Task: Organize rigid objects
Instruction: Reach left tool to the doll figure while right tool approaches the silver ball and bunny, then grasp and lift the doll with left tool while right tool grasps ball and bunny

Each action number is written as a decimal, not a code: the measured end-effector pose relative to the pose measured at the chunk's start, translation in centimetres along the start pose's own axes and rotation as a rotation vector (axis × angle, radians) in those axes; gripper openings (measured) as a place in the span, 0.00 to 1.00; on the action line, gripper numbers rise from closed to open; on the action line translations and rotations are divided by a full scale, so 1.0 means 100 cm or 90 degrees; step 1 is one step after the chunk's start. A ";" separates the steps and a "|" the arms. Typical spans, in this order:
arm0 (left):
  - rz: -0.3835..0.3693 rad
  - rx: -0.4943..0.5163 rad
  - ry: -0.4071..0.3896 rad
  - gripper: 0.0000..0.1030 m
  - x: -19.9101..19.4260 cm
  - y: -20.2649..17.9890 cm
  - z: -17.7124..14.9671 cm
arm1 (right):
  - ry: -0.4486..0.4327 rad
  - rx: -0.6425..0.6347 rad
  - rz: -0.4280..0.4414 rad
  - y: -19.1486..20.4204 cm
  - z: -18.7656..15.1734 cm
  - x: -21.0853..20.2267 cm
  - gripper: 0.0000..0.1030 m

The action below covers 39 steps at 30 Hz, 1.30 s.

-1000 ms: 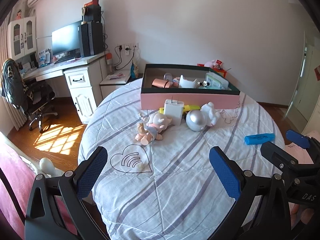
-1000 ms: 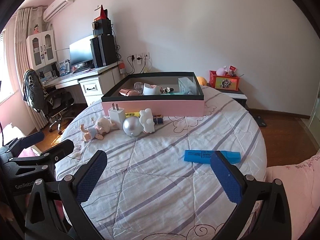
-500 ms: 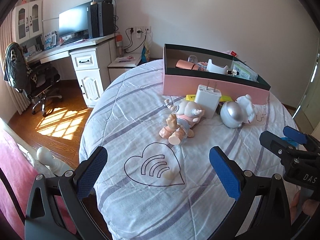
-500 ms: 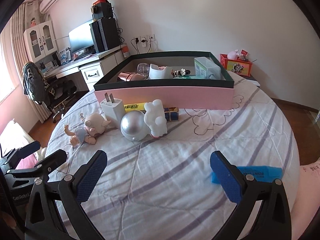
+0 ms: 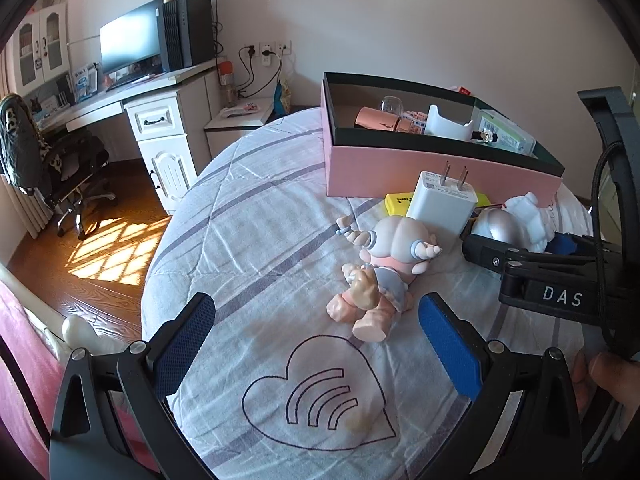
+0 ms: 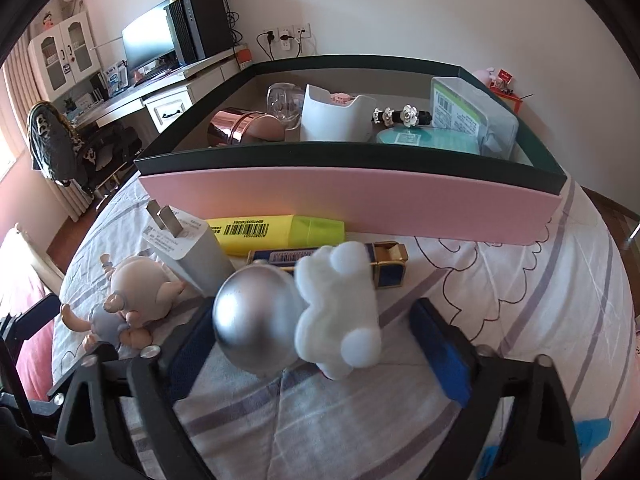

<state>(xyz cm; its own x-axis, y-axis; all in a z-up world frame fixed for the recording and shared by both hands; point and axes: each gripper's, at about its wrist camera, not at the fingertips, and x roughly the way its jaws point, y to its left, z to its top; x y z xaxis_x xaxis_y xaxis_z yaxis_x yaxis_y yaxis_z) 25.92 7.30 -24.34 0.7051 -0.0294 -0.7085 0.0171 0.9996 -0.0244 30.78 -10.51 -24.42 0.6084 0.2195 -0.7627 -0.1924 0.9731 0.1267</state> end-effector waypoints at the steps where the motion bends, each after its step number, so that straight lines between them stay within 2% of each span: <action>1: 0.000 0.004 0.005 1.00 0.003 -0.002 0.002 | -0.002 -0.002 0.004 0.000 -0.001 -0.002 0.70; 3: -0.001 0.008 0.011 1.00 0.010 -0.006 0.006 | -0.004 -0.007 0.013 -0.002 -0.004 -0.005 0.71; 7: -0.002 0.034 0.054 1.00 0.028 -0.017 0.013 | -0.007 -0.007 0.019 -0.010 -0.013 -0.015 0.71; 11: -0.013 0.057 0.065 0.99 0.037 -0.026 0.022 | -0.014 0.003 0.027 -0.014 -0.021 -0.022 0.71; 14: -0.024 0.083 0.051 0.75 0.036 -0.034 0.024 | -0.014 0.006 0.031 -0.015 -0.023 -0.024 0.71; 15: -0.033 0.097 0.043 0.57 0.035 -0.038 0.023 | -0.014 0.008 0.032 -0.017 -0.021 -0.024 0.71; 16: -0.038 0.112 0.035 0.51 0.033 -0.042 0.021 | -0.014 0.009 0.032 -0.018 -0.022 -0.025 0.71; 19: -0.023 0.123 0.019 0.50 0.027 -0.048 0.018 | -0.020 0.012 0.039 -0.019 -0.026 -0.029 0.71; 26: -0.066 0.057 -0.008 0.50 -0.003 -0.050 0.010 | -0.064 0.003 0.054 -0.017 -0.040 -0.053 0.71; 32: -0.089 0.034 -0.078 0.49 -0.052 -0.061 0.009 | -0.140 -0.004 0.031 -0.015 -0.046 -0.099 0.71; 39: -0.067 0.045 -0.174 0.49 -0.116 -0.070 0.016 | -0.240 -0.020 -0.001 -0.007 -0.049 -0.165 0.71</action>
<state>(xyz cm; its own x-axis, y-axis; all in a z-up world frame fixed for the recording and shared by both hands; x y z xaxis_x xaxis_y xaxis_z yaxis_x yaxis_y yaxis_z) 18.69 0.64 -14.83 0.8613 -0.1400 -0.4885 0.1424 0.9893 -0.0323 17.11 -15.16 -15.06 0.8481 0.2345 -0.4751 -0.2114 0.9720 0.1023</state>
